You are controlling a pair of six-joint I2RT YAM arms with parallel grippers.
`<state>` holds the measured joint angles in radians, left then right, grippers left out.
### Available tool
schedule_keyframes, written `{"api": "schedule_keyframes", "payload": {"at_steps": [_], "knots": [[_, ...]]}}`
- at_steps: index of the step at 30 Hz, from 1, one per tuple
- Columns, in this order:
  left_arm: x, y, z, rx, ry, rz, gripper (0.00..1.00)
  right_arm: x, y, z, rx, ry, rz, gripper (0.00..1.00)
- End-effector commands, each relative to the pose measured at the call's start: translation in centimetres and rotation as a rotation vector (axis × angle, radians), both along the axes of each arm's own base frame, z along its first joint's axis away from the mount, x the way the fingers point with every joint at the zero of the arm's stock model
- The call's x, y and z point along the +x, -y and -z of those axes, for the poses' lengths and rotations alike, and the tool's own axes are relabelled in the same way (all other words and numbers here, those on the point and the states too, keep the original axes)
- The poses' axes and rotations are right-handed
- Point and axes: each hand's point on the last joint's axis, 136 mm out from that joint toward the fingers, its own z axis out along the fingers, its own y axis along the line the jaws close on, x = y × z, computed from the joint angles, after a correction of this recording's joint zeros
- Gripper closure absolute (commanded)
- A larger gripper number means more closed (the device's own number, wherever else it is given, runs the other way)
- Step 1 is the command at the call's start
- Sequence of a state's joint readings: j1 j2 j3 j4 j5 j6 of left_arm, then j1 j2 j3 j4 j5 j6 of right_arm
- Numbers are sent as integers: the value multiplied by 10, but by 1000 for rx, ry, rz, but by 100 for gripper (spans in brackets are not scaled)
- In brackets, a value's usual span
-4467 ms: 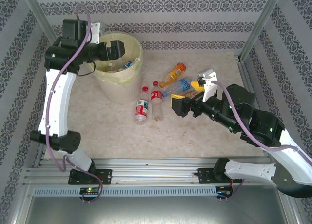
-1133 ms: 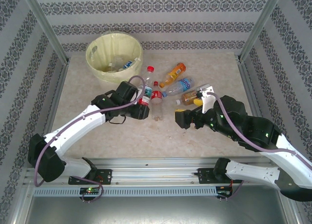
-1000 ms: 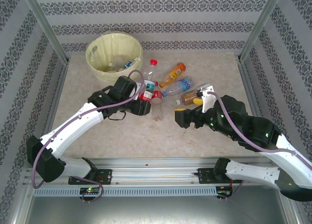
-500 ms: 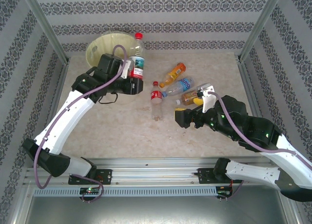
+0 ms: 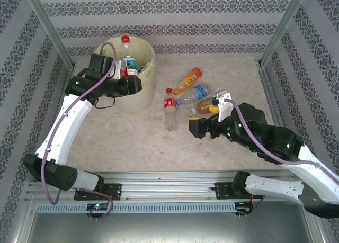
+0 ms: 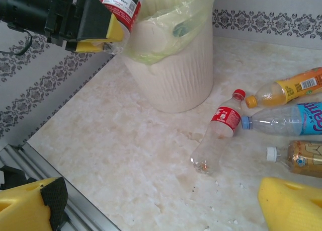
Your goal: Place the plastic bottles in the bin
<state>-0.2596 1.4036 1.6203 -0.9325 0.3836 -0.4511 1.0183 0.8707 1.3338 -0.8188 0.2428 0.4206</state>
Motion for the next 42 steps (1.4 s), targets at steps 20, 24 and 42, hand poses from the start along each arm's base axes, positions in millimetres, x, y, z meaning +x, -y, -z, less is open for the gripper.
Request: {"api": "schedule_keyframes", "payload": {"at_steps": [20, 24, 42], "knots": [[-7, -18, -36, -14, 83, -13, 12, 1, 3, -2, 17, 3, 13, 3], [-16, -17, -43, 4, 124, 32, 7, 2, 2, -2, 19, 2, 13, 3], [-67, 20, 9, 30, 58, 119, 0, 11, 6, 8, -15, -32, 81, 3]]}}
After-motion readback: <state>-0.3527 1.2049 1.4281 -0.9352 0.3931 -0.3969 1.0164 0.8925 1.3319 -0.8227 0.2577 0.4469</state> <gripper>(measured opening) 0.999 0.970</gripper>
